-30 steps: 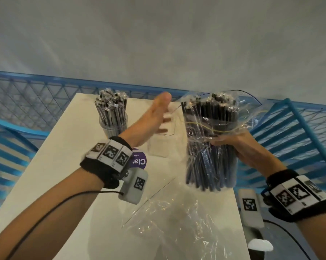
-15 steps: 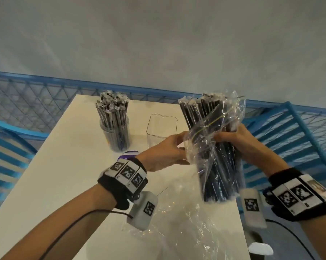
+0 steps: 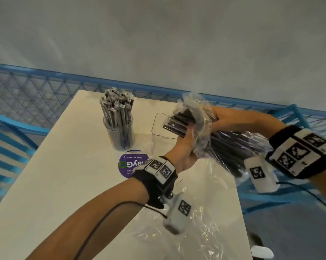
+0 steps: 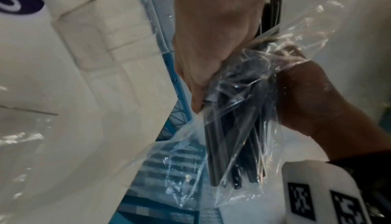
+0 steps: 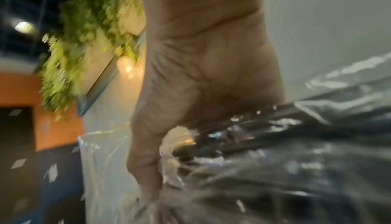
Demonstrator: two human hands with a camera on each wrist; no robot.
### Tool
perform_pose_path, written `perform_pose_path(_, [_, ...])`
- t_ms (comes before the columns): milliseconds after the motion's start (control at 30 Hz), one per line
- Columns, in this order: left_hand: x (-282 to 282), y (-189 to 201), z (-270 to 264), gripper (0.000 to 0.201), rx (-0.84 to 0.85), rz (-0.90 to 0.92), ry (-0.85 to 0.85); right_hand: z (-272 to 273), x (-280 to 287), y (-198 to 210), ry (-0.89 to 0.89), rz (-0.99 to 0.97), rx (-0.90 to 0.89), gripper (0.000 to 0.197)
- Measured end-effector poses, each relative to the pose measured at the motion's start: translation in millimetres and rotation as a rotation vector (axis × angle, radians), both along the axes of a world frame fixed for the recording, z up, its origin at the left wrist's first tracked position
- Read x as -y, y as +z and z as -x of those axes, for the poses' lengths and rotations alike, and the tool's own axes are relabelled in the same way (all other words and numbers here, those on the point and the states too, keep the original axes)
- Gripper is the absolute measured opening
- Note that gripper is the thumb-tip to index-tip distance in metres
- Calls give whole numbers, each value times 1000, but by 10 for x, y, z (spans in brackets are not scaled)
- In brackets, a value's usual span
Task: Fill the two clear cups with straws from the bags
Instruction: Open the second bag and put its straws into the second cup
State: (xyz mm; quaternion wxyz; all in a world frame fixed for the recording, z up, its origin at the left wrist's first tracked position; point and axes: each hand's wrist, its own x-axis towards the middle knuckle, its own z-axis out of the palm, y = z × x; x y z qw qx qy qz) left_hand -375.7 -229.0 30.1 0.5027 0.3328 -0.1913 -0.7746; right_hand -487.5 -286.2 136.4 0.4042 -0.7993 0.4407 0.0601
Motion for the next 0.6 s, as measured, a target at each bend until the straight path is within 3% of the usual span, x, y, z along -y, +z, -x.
perform_pose_path(100, [175, 27, -5, 64, -76, -128, 35, -176, 186, 0, 76, 110, -236, 76])
perform_pose_path(200, [252, 93, -79, 92, -145, -231, -51, -351, 303, 37, 115, 245, -414, 71])
perform_pose_path(333, [313, -56, -116, 111, -344, -130, -134, -542, 418, 117, 160, 190, -546, 60])
perform_pose_path(433, [299, -142, -98, 107, -442, -39, -95, -649, 508, 120, 182, 133, -614, 54])
perform_pose_path(600, [294, -132, -39, 88, -319, 9, -4, -751, 588, 56, 216, 122, -721, 61])
